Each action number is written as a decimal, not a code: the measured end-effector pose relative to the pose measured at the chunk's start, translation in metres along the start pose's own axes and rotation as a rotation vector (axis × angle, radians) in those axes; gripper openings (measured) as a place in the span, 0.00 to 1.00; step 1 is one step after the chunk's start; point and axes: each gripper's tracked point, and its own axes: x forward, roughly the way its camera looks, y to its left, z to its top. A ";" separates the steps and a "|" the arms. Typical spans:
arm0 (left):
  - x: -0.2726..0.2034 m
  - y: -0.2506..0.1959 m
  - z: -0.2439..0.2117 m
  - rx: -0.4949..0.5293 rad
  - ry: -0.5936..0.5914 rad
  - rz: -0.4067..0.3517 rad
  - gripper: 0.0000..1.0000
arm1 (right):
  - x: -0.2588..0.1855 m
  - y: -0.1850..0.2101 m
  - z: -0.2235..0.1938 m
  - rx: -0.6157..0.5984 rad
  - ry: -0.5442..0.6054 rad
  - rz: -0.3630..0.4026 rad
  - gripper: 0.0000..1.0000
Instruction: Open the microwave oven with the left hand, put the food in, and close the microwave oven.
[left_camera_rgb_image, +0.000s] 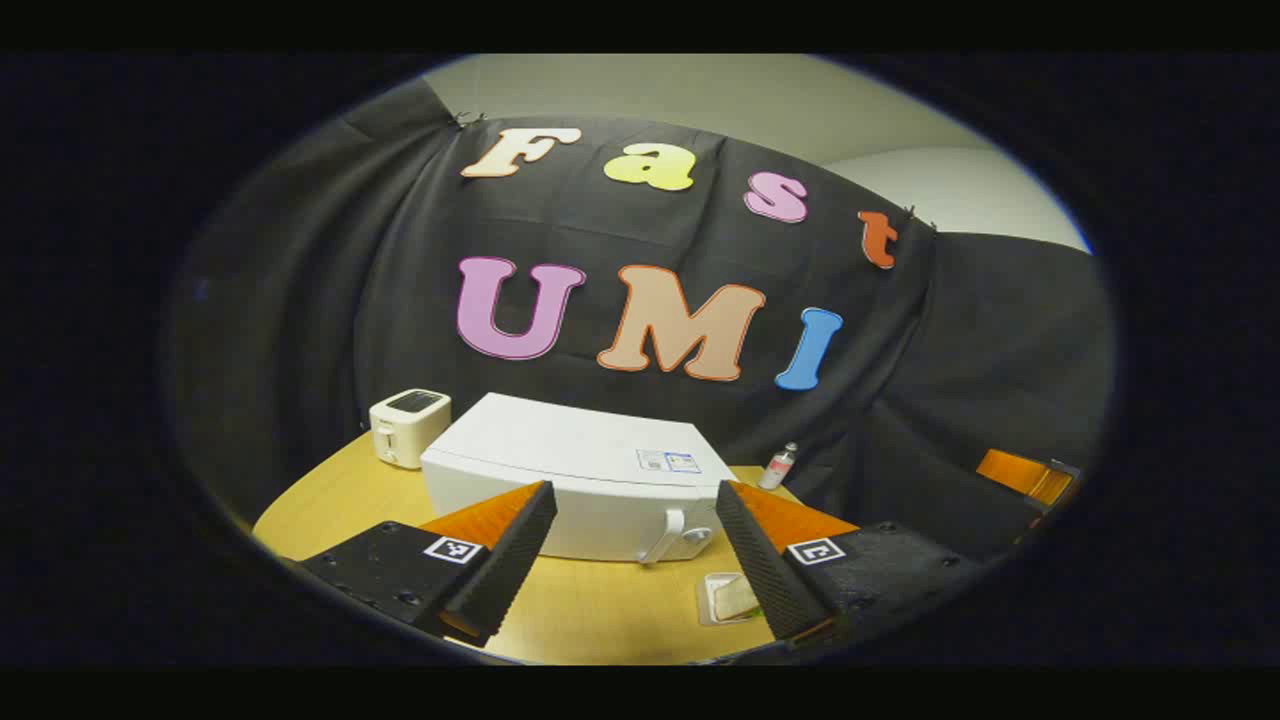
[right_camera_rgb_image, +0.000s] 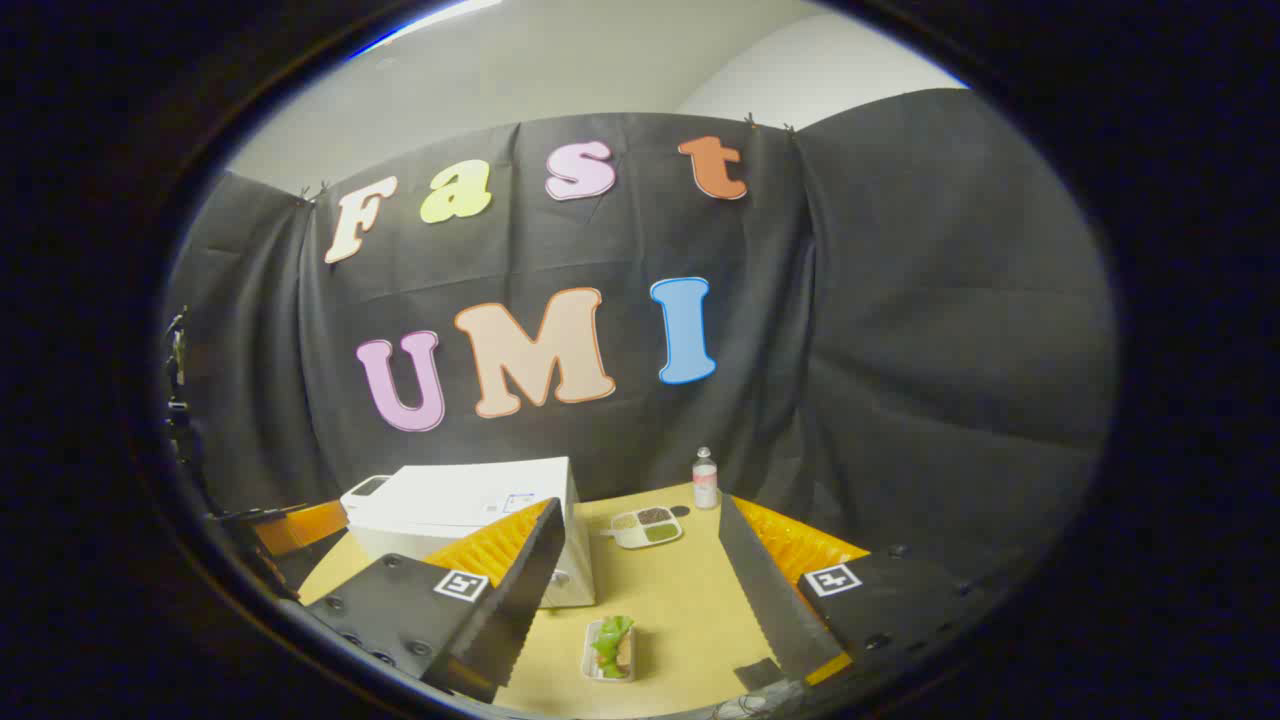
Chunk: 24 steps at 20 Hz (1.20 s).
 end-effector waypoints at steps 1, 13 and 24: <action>0.001 -0.003 0.001 0.002 -0.001 0.001 0.95 | 0.002 -0.006 0.001 0.000 0.000 -0.004 0.93; -0.001 -0.006 -0.012 0.051 0.036 0.017 0.95 | 0.022 -0.004 -0.003 -0.010 0.016 0.039 0.98; 0.004 0.025 -0.064 0.034 0.152 0.112 0.95 | 0.051 0.021 -0.034 0.008 0.101 0.119 0.94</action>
